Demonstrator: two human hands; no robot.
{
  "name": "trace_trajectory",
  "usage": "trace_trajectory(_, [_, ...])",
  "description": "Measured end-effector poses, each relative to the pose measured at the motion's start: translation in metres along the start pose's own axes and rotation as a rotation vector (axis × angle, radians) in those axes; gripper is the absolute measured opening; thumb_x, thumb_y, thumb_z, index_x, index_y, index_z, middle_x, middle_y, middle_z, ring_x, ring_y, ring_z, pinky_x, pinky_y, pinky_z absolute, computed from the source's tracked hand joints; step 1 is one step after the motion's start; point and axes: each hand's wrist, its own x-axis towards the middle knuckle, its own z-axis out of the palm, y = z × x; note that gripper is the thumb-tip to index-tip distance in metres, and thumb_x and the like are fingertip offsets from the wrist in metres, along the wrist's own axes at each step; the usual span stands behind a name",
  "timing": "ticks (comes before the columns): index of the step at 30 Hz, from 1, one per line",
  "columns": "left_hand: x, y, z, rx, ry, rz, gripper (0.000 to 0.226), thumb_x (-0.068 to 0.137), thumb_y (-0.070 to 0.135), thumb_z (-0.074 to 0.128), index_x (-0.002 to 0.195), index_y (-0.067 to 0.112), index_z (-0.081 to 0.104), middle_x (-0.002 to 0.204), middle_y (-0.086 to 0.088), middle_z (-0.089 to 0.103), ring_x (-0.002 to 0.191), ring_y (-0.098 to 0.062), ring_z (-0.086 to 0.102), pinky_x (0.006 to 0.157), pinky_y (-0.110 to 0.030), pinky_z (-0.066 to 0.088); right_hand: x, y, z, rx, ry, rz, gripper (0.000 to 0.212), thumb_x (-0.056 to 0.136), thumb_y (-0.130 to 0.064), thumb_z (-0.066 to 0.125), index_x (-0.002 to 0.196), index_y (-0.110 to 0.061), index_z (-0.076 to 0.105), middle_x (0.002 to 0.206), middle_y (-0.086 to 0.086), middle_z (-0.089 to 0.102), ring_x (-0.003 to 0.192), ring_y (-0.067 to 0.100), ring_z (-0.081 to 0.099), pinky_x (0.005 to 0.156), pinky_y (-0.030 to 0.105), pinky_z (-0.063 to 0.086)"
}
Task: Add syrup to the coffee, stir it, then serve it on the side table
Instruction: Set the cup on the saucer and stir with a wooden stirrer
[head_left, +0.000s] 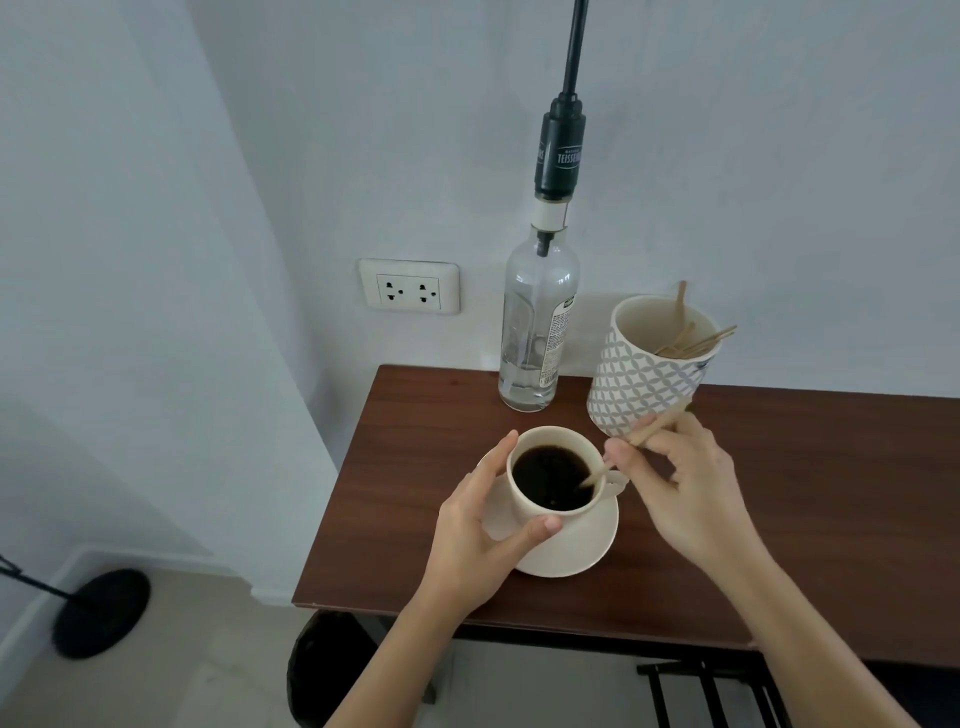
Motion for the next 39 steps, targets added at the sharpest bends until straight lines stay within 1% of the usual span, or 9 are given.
trace_trajectory(6, [0.000, 0.000, 0.001, 0.000, -0.011, -0.003, 0.087, 0.078, 0.055, 0.079, 0.152, 0.037, 0.038, 0.145, 0.020, 0.057, 0.140, -0.006, 0.048, 0.117, -0.041, 0.041, -0.007, -0.015, 0.022, 0.205, -0.001, 0.057, 0.009, 0.087, -0.026, 0.070, 0.083, -0.034, 0.074, 0.103, -0.010, 0.061, 0.100, 0.004, 0.058, 0.069, 0.004, 0.040])
trace_trajectory(11, [0.000, 0.000, 0.000, 0.001, -0.005, -0.005, 0.086, 0.076, 0.060, 0.078, 0.151, 0.045, 0.038, 0.145, 0.023, 0.056, 0.140, -0.003, 0.047, 0.118, -0.041, 0.041, 0.000, -0.002, 0.005, 0.006, 0.064, 0.024, 0.018, 0.086, -0.033, 0.068, 0.086, -0.019, 0.078, 0.097, -0.011, 0.061, 0.097, 0.015, 0.056, 0.071, 0.017, 0.041])
trace_trajectory(15, [0.000, 0.000, 0.000, -0.007, -0.003, -0.012, 0.087, 0.076, 0.063, 0.077, 0.151, 0.044, 0.037, 0.146, 0.024, 0.054, 0.141, -0.005, 0.048, 0.117, -0.042, 0.041, -0.018, -0.010, 0.006, 0.159, -0.035, 0.036, 0.012, 0.087, -0.029, 0.069, 0.076, -0.029, 0.075, 0.095, -0.014, 0.064, 0.094, 0.009, 0.060, 0.068, 0.012, 0.043])
trace_trajectory(19, [0.000, -0.001, 0.000, 0.001, -0.013, -0.010, 0.088, 0.076, 0.063, 0.076, 0.152, 0.042, 0.037, 0.145, 0.023, 0.056, 0.140, -0.007, 0.048, 0.117, -0.044, 0.041, -0.006, -0.016, 0.023, 0.145, 0.047, 0.032, 0.007, 0.087, -0.028, 0.070, 0.085, -0.026, 0.076, 0.097, -0.013, 0.063, 0.098, 0.010, 0.057, 0.069, 0.007, 0.042])
trace_trajectory(23, [0.000, 0.001, -0.001, 0.003, -0.009, -0.010, 0.086, 0.076, 0.061, 0.078, 0.150, 0.046, 0.037, 0.145, 0.026, 0.054, 0.141, -0.005, 0.047, 0.118, -0.044, 0.040, -0.001, -0.001, 0.008, -0.058, 0.091, -0.020, 0.040, 0.084, -0.053, 0.054, 0.084, -0.021, 0.078, 0.095, -0.011, 0.064, 0.090, 0.015, 0.052, 0.069, 0.024, 0.042])
trace_trajectory(30, [0.000, -0.001, 0.000, 0.025, -0.002, 0.002, 0.084, 0.078, 0.057, 0.077, 0.151, 0.045, 0.037, 0.144, 0.023, 0.057, 0.139, -0.007, 0.050, 0.116, -0.045, 0.042, -0.009, -0.016, 0.023, 0.185, -0.014, 0.018, 0.005, 0.086, -0.029, 0.071, 0.082, -0.028, 0.074, 0.097, -0.014, 0.064, 0.100, 0.006, 0.059, 0.076, 0.021, 0.049])
trace_trajectory(33, [0.000, 0.000, -0.001, 0.022, 0.004, 0.000, 0.082, 0.076, 0.058, 0.078, 0.146, 0.056, 0.035, 0.144, 0.025, 0.056, 0.140, -0.004, 0.048, 0.117, -0.043, 0.041, 0.004, -0.012, 0.023, 0.066, 0.086, -0.010, 0.012, 0.086, -0.030, 0.071, 0.085, -0.020, 0.078, 0.092, -0.014, 0.063, 0.094, -0.002, 0.055, 0.072, 0.013, 0.045])
trace_trajectory(36, [0.000, 0.000, -0.001, 0.009, -0.003, -0.003, 0.083, 0.077, 0.057, 0.079, 0.148, 0.052, 0.037, 0.146, 0.025, 0.054, 0.141, -0.005, 0.046, 0.118, -0.043, 0.040, 0.003, -0.002, 0.003, -0.107, 0.071, -0.020, 0.022, 0.086, -0.039, 0.066, 0.083, -0.022, 0.078, 0.093, -0.012, 0.064, 0.091, 0.017, 0.054, 0.072, 0.030, 0.044])
trace_trajectory(39, [0.000, 0.000, 0.000, 0.003, 0.002, 0.001, 0.085, 0.077, 0.060, 0.078, 0.150, 0.046, 0.037, 0.147, 0.024, 0.053, 0.141, -0.007, 0.047, 0.118, -0.044, 0.040, -0.012, -0.007, -0.003, 0.016, -0.061, 0.021, 0.016, 0.088, -0.036, 0.065, 0.080, -0.026, 0.076, 0.092, -0.013, 0.066, 0.091, 0.014, 0.058, 0.068, 0.014, 0.039])
